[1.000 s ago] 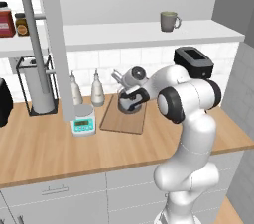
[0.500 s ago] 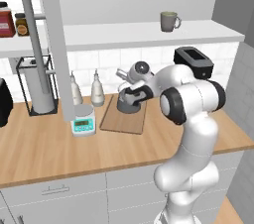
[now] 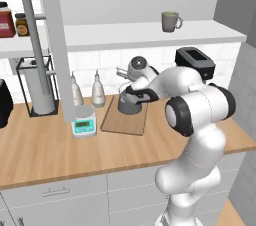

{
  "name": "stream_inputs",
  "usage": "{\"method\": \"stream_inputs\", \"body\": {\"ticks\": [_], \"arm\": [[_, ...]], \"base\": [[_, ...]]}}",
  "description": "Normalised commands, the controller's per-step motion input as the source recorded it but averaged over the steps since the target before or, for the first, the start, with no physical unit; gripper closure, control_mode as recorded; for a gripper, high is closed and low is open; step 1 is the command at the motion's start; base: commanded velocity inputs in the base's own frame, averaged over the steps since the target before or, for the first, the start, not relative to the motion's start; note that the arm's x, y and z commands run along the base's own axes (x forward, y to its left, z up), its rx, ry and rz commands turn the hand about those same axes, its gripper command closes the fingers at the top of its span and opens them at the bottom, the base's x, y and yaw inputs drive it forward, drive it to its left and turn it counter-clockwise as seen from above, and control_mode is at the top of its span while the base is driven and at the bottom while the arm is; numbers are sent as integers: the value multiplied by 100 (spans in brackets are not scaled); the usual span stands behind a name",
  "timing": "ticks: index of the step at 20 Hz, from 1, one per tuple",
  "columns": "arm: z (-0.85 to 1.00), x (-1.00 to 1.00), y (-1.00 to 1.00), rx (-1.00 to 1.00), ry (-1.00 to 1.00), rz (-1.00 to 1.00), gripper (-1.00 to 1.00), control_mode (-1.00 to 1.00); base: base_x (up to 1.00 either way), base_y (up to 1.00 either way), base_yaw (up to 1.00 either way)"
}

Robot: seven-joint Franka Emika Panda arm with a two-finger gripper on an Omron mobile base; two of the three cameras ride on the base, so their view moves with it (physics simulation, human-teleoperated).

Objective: Pick the kettle from the counter and place it on the tray. Then pick the mug from the cabinet and place it on the tray. Then close the cabinet doors.

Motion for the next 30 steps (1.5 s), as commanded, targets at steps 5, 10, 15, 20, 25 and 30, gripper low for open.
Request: {"method": "stream_inputs", "body": {"ticks": [5, 10, 15, 20, 25, 30], "arm": [[39, -54, -6, 0, 19, 0, -100, -100], [26, -70, -14, 0, 8, 9, -100, -100], [34, -57, -30, -8, -9, 14, -100, -100], [51, -42, -41, -9, -18, 11, -100, -100], [64, -42, -38, -14, -20, 14, -100, -100], [72, -26, -37, -1, -4, 13, -100, -100]], "base": [[0, 0, 0], [0, 0, 0], [0, 0, 0], [0, 0, 0], [0, 0, 0], [0, 0, 0]]}}
